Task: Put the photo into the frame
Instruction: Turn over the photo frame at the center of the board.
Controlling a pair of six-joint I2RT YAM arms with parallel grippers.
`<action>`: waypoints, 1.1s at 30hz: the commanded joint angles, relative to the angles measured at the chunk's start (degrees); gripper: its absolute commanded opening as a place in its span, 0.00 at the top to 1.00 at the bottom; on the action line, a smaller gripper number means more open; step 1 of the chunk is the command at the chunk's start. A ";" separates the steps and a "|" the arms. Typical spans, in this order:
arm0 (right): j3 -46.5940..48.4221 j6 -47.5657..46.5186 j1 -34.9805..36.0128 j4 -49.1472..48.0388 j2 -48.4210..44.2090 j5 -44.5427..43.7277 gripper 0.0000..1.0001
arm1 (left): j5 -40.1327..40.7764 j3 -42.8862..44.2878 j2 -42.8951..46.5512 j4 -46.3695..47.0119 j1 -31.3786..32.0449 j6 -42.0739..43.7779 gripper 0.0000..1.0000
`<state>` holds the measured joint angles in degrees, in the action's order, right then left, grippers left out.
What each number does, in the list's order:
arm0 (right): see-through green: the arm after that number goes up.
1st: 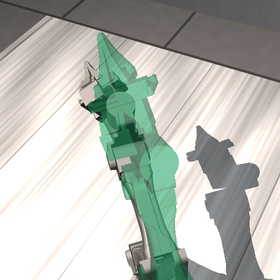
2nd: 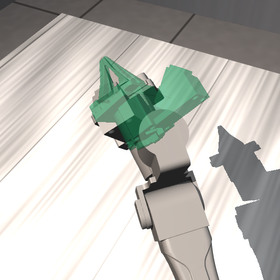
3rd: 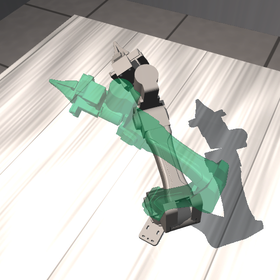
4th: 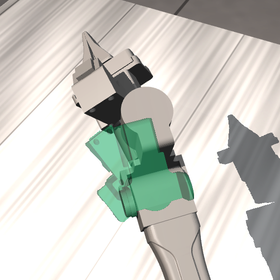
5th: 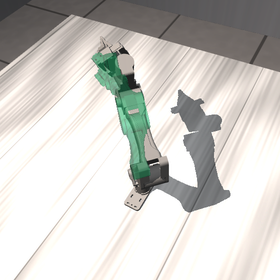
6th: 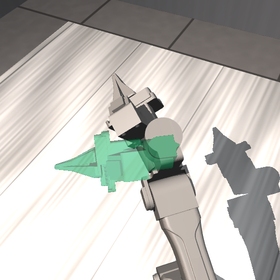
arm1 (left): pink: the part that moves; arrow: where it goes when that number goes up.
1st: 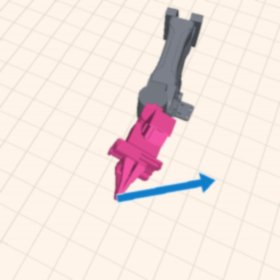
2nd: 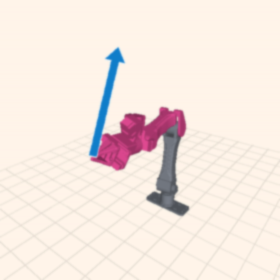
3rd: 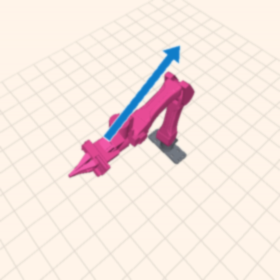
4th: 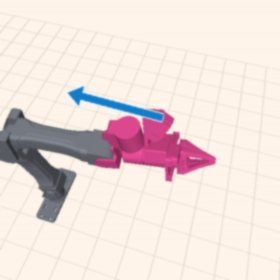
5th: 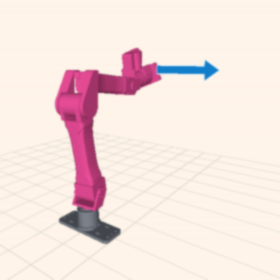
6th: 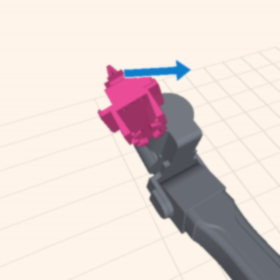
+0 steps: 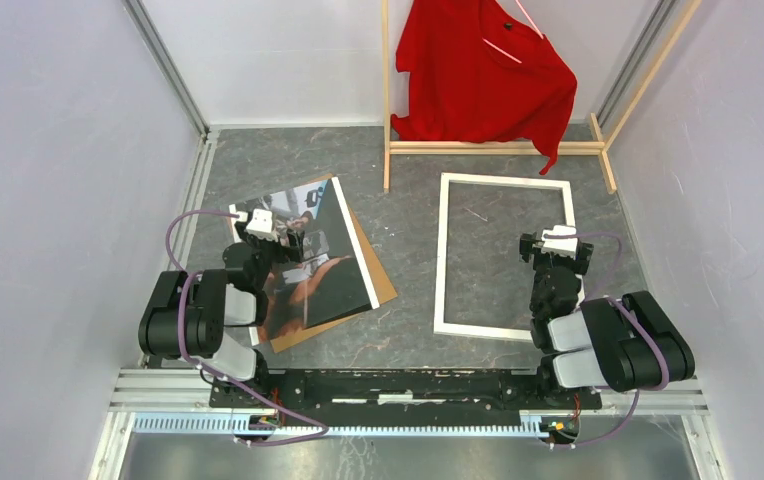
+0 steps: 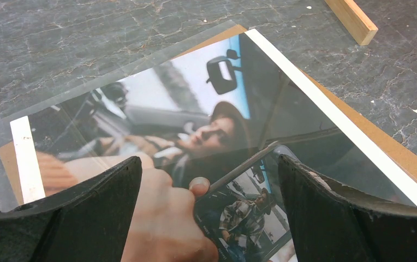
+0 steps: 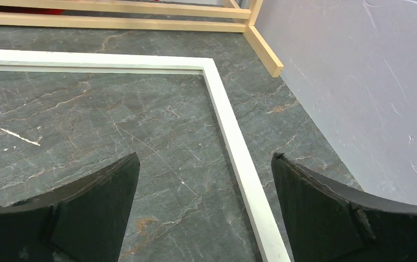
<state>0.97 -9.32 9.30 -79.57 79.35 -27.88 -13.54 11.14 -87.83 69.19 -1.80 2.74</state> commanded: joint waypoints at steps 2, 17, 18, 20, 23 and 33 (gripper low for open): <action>-5.88 -0.61 -0.07 -1.56 -0.46 0.48 0.02 | 1.04 0.25 0.02 3.07 -0.13 -0.81 0.00; 19.12 20.55 0.05 52.37 -9.08 -18.28 0.02 | 2.66 15.84 7.64 -29.48 -1.36 -1.34 0.00; 22.47 25.77 -0.18 57.25 -7.99 -17.08 0.02 | 2.60 18.52 8.20 -34.26 -1.40 -0.75 0.00; 29.50 32.74 -0.20 65.66 -6.80 -12.55 0.02 | 2.00 22.19 9.32 -41.33 -1.90 -0.51 0.00; 40.37 36.46 -0.29 82.35 -2.14 -6.01 0.02 | 0.37 25.54 11.62 -47.32 -2.50 -0.99 0.00; 45.25 29.54 19.13 84.35 1.58 -0.75 0.02 | -10.06 38.76 10.34 -68.28 -6.64 -5.14 0.00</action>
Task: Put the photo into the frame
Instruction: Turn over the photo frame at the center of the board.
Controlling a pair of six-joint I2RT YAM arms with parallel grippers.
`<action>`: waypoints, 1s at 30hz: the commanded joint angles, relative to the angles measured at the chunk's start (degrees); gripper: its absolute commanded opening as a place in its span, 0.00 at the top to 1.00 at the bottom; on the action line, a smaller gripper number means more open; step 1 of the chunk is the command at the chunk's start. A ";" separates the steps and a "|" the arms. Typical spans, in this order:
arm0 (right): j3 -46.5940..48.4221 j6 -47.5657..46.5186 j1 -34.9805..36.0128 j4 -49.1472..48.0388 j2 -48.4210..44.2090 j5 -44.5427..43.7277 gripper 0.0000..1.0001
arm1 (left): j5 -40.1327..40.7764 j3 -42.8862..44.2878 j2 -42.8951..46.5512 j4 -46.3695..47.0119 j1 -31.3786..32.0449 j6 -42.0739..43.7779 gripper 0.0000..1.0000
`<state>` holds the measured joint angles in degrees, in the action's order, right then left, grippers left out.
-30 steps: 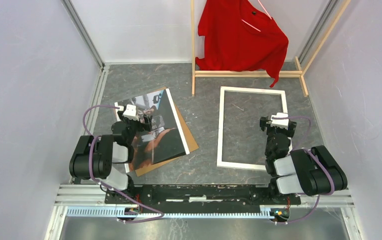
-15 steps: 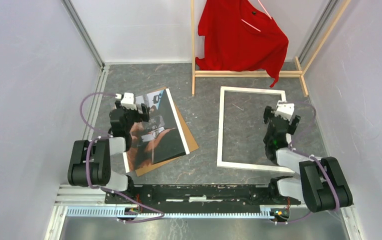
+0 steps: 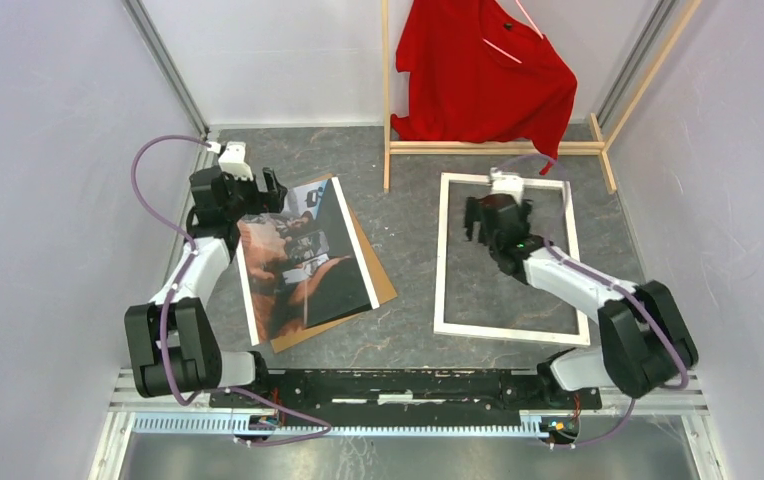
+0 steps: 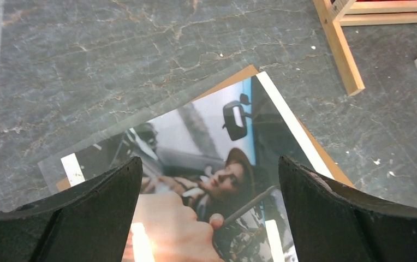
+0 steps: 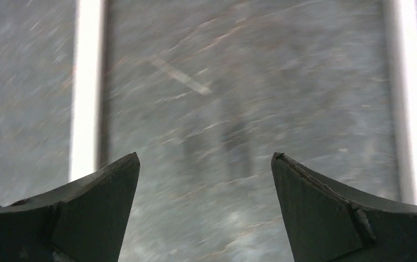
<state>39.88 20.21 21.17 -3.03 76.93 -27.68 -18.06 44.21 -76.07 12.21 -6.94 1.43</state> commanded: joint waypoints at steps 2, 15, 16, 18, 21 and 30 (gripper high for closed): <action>7.89 0.03 12.09 8.48 6.50 -2.56 0.02 | -6.17 6.70 -1.62 -14.49 -1.83 -2.92 0.00; 13.89 5.74 21.69 13.98 17.56 -5.55 0.07 | -6.07 7.43 1.19 -25.03 -2.03 2.93 0.00; 13.79 6.38 21.79 14.56 18.17 -5.77 0.09 | -6.10 7.48 1.50 -25.57 -2.08 3.35 0.00; 12.83 7.24 22.10 14.56 18.62 -5.97 0.11 | -6.23 7.68 1.96 -26.74 -2.09 3.85 0.00; 10.12 8.11 22.27 12.73 18.27 -4.65 0.16 | -6.83 8.22 2.54 -28.38 -2.04 4.58 0.00; 6.81 11.50 23.65 10.42 18.94 -0.87 0.48 | -9.57 9.75 3.08 -31.90 -1.80 5.36 0.00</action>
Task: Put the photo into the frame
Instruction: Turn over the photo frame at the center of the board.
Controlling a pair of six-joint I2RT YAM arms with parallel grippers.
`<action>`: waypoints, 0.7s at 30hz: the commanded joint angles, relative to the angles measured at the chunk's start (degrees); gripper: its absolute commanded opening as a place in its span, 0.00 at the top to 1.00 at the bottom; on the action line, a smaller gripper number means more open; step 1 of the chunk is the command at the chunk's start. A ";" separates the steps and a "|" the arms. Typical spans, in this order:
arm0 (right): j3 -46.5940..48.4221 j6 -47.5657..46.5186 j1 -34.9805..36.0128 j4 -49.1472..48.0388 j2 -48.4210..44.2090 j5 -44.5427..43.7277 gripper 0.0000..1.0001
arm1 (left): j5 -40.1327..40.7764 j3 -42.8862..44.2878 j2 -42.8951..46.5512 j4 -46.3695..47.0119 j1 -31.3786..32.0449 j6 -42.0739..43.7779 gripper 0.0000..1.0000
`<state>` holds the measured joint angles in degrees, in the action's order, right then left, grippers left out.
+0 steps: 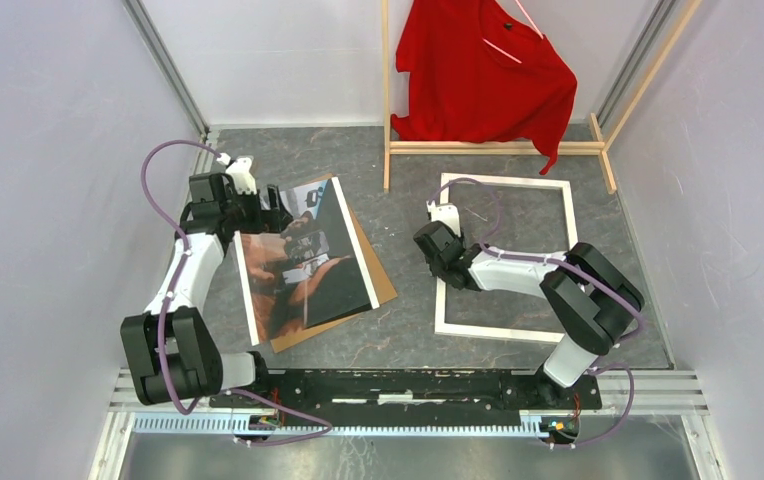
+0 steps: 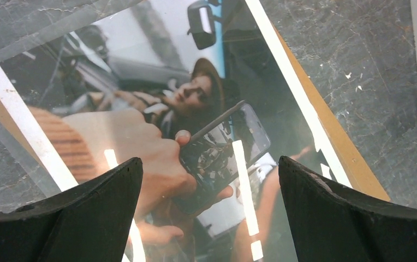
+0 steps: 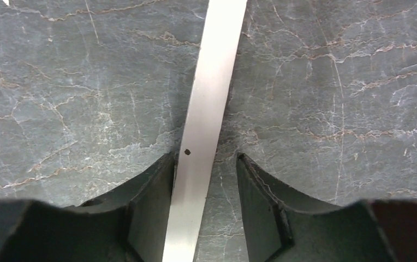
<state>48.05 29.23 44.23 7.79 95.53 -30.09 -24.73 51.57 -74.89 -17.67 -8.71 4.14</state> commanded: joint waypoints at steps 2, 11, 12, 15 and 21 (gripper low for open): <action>-1.47 3.25 0.63 -0.33 0.08 2.15 0.56 | -2.99 2.47 2.39 -2.80 0.40 3.26 0.00; 5.29 7.11 1.05 5.70 -3.47 4.98 0.93 | -1.40 3.01 2.83 -3.99 7.60 3.57 0.00; 6.46 7.80 1.12 6.27 -4.54 5.74 0.96 | 0.06 3.01 2.75 -3.95 11.05 4.05 0.00; 10.49 10.35 1.30 8.72 -7.56 8.86 1.00 | 2.60 3.60 2.21 -3.96 15.85 4.76 0.00; 16.10 15.73 1.54 10.91 -14.10 13.99 1.00 | 0.72 6.09 1.04 -3.52 16.93 3.37 0.00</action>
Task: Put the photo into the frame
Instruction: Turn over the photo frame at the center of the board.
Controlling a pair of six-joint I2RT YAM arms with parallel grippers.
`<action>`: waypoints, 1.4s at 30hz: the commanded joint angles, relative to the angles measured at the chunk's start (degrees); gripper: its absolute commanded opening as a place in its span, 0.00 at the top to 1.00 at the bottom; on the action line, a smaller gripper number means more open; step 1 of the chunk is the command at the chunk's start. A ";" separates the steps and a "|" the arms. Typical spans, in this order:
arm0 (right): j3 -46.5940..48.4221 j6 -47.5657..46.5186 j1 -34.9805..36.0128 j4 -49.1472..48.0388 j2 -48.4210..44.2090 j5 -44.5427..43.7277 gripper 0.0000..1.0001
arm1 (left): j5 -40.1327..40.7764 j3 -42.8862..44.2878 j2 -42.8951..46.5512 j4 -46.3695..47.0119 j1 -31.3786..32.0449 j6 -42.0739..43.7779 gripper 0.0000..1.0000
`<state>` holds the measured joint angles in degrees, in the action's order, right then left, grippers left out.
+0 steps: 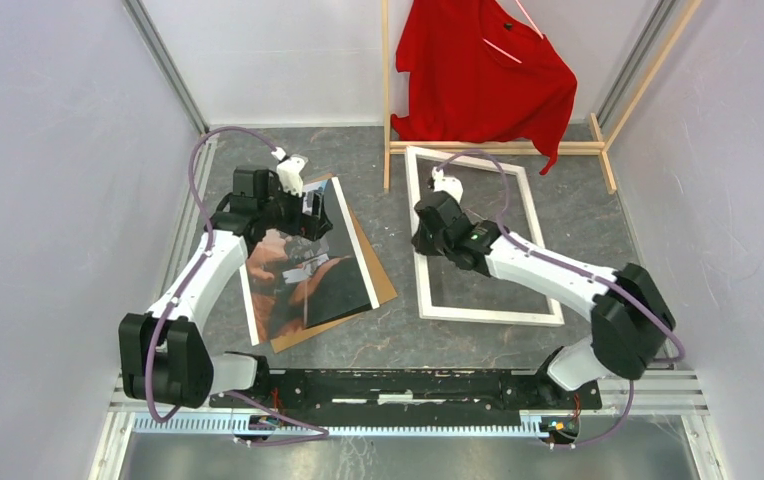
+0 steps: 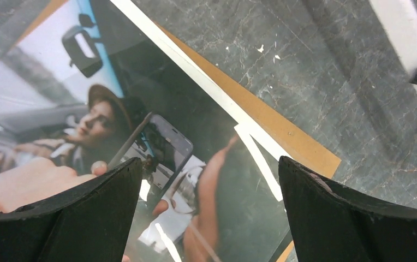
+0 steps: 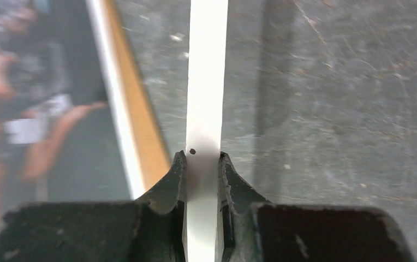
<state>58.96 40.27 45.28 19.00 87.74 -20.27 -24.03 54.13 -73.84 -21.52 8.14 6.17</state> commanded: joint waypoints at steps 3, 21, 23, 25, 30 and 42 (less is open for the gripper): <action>5.98 8.90 0.45 -1.28 -9.23 8.57 1.00 | -0.04 3.75 0.35 0.32 2.00 1.13 0.00; 7.23 31.27 -1.06 -14.03 -19.18 26.41 1.00 | 7.53 14.33 0.38 1.88 17.70 -4.28 0.00; 5.96 32.66 -1.53 -15.29 -20.11 27.17 1.00 | 8.84 15.39 0.44 1.94 18.61 -4.79 0.00; 4.14 34.29 -2.27 -17.43 -21.54 27.83 1.00 | 9.69 16.53 0.35 1.98 19.26 -5.61 0.00; 2.60 35.85 -5.16 -19.98 -22.70 30.83 0.96 | 12.23 19.63 -1.16 2.01 21.67 -7.59 0.00; 9.60 18.72 -12.75 -3.85 -20.78 39.09 0.21 | 17.30 29.22 -9.97 2.22 28.15 -6.88 0.00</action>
<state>62.04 67.92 34.11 9.15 66.96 15.97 -8.75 78.72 -81.73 -20.93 34.76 1.23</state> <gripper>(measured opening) 0.768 0.997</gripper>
